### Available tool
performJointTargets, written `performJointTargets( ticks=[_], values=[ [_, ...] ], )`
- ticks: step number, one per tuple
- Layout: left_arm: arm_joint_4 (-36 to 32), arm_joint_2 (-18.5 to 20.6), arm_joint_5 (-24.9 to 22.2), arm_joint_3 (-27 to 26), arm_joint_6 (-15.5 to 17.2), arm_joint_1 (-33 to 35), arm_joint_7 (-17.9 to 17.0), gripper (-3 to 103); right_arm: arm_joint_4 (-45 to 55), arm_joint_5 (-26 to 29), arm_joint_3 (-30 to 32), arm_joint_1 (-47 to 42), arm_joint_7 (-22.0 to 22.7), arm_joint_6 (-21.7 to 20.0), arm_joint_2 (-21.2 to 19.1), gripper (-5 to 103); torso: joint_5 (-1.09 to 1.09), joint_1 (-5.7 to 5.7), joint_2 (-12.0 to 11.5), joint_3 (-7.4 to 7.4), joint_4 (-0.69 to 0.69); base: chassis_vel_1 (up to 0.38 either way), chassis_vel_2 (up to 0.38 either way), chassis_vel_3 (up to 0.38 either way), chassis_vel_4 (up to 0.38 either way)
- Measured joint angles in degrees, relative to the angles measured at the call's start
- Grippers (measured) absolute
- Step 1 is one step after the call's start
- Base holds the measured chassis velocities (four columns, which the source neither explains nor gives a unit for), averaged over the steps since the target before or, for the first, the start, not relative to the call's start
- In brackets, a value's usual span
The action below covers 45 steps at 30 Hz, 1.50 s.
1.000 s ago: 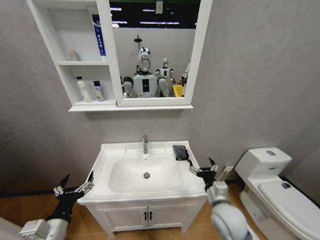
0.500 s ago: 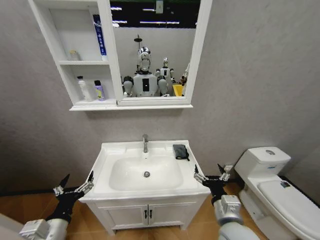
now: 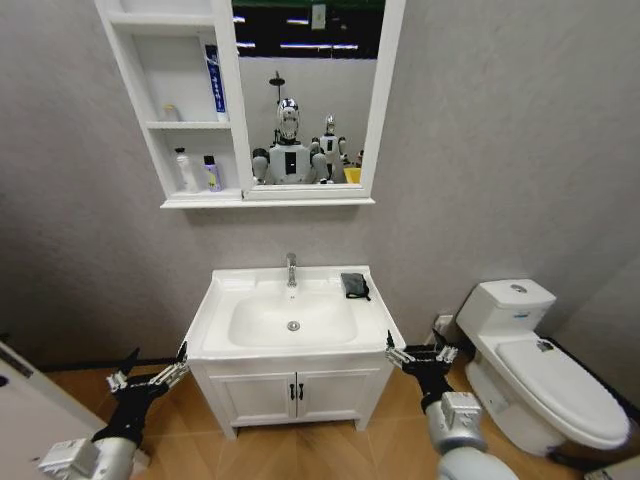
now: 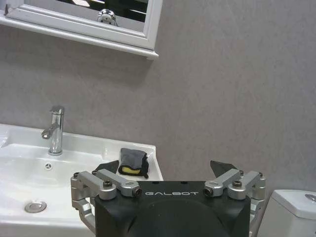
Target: Move facial cleanser and shampoo from washbasin to cabinet, then wipe washbasin with towel.
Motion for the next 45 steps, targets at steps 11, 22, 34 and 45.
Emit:
performJointTargets(
  ticks=[11,22,34,45],
  values=[
    [0.0,0.0,0.0,0.0,0.0,0.0,-0.02,100,-0.73,0.01,-1.37,0.16,-0.94,0.31,-0.52,100,-0.03,-0.02,0.02,-0.01,-0.01,0.363,-0.361,-0.368,0.35],
    [0.0,0.0,0.0,0.0,-0.01,0.0,-0.01,100,-1.85,0.6,-2.1,-0.3,-3.07,3.4,-1.15,100,0.01,0.01,-0.01,0.0,-0.02,0.349,-0.359,-0.35,0.357],
    [0.0,0.0,0.0,0.01,-0.01,0.0,-0.02,100,-3.45,-0.79,-1.49,0.12,-4.16,5.18,-1.73,100,-0.02,-0.04,0.02,-0.01,-0.04,0.17,-0.151,-0.187,0.177],
    [0.0,0.0,0.0,0.01,-0.01,-0.01,-0.01,100,-3.47,-0.95,-1.43,0.15,-4.21,4.91,-1.73,100,0.0,0.03,-0.02,0.0,-0.02,-0.041,0.031,0.053,-0.024]
  ],
)
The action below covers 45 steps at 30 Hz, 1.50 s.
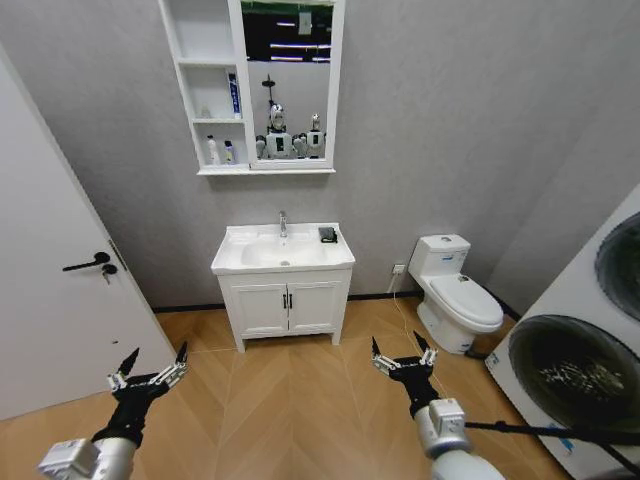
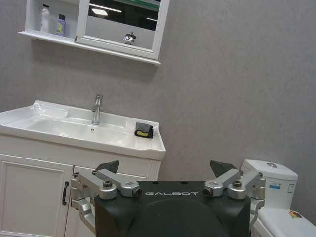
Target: Move facial cleanser and shampoo from washbasin to cabinet, then wipe washbasin with towel.
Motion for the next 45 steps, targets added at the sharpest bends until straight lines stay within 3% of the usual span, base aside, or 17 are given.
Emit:
performJointTargets(
  ticks=[45],
  values=[
    [0.0,0.0,0.0,-0.01,0.0,0.01,0.0,100,0.05,0.0,0.01,0.0,0.07,-0.11,0.02,100,0.0,-0.02,0.02,-0.01,0.0,0.003,0.004,0.006,0.003]
  ],
)
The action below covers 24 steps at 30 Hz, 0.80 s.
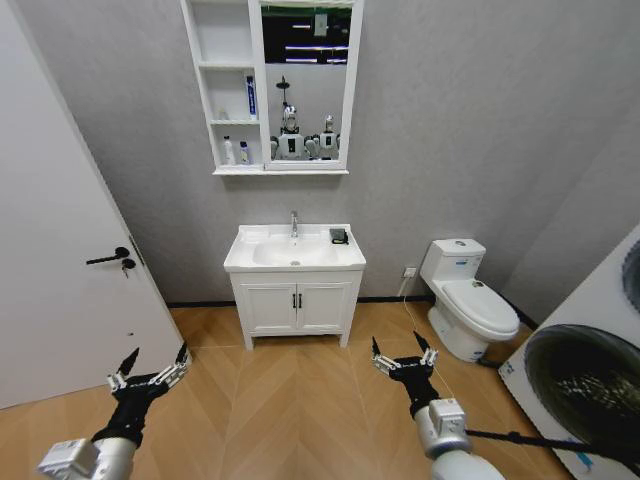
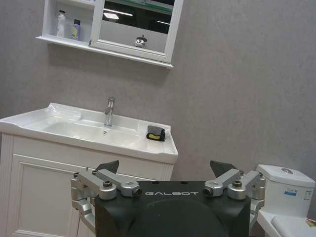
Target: Move facial cleanser and shampoo from washbasin to cabinet, then wipe washbasin with towel.
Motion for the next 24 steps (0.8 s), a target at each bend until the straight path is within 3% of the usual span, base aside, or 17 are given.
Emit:
performJointTargets(
  ticks=[24],
  values=[
    [0.0,0.0,0.0,0.0,0.0,0.0,0.0,100,0.0,0.0,0.0,0.0,0.01,0.0,0.0,100,0.0,0.0,0.0,0.0,0.0,0.0,0.0,0.0,0.0]
  ],
)
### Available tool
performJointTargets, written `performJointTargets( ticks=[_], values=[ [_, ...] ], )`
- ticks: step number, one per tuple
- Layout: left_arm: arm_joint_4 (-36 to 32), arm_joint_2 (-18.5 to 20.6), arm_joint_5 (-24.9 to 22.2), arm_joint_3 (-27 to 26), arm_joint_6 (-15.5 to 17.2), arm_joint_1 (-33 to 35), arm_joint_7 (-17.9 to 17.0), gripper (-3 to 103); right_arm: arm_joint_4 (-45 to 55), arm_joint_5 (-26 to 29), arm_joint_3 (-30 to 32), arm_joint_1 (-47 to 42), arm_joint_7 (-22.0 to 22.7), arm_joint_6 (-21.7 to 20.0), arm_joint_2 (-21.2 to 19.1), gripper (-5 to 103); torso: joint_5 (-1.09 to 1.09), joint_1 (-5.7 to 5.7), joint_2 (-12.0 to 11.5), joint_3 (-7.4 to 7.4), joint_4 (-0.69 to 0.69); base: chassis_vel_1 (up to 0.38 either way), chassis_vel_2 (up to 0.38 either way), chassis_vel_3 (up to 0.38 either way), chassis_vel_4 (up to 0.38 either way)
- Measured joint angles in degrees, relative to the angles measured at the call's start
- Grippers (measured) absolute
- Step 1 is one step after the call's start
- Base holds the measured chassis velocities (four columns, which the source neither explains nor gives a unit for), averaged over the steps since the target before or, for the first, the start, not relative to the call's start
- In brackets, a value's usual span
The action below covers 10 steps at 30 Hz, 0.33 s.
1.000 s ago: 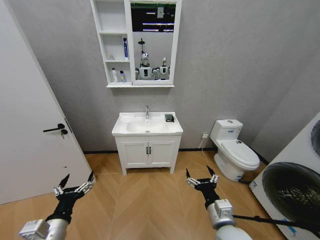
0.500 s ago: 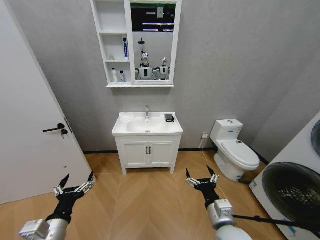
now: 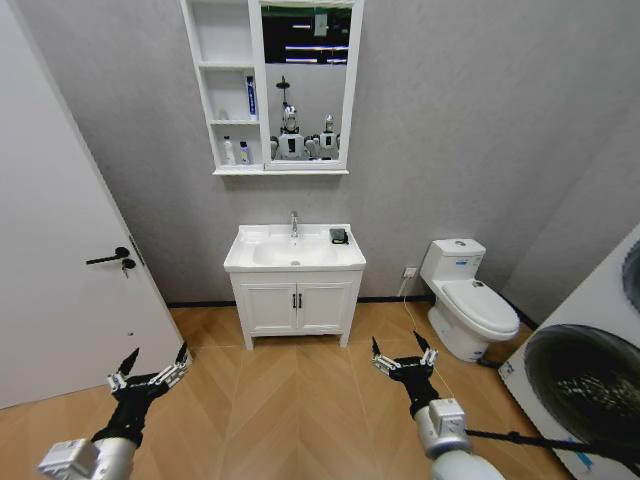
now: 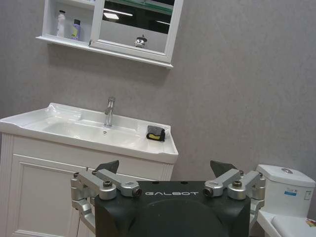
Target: Move facial cleanser and shampoo from washbasin to cabinet, then wipe washbasin with towel.
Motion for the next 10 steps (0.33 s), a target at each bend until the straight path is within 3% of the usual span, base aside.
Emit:
performJointTargets(
  ticks=[10],
  values=[
    [0.0,0.0,0.0,0.0,0.0,0.0,0.0,100,0.0,0.0,0.0,0.0,0.0,0.0,0.0,100,0.0,0.0,0.0,0.0,0.0,0.0,0.0,0.0,0.0]
  ],
)
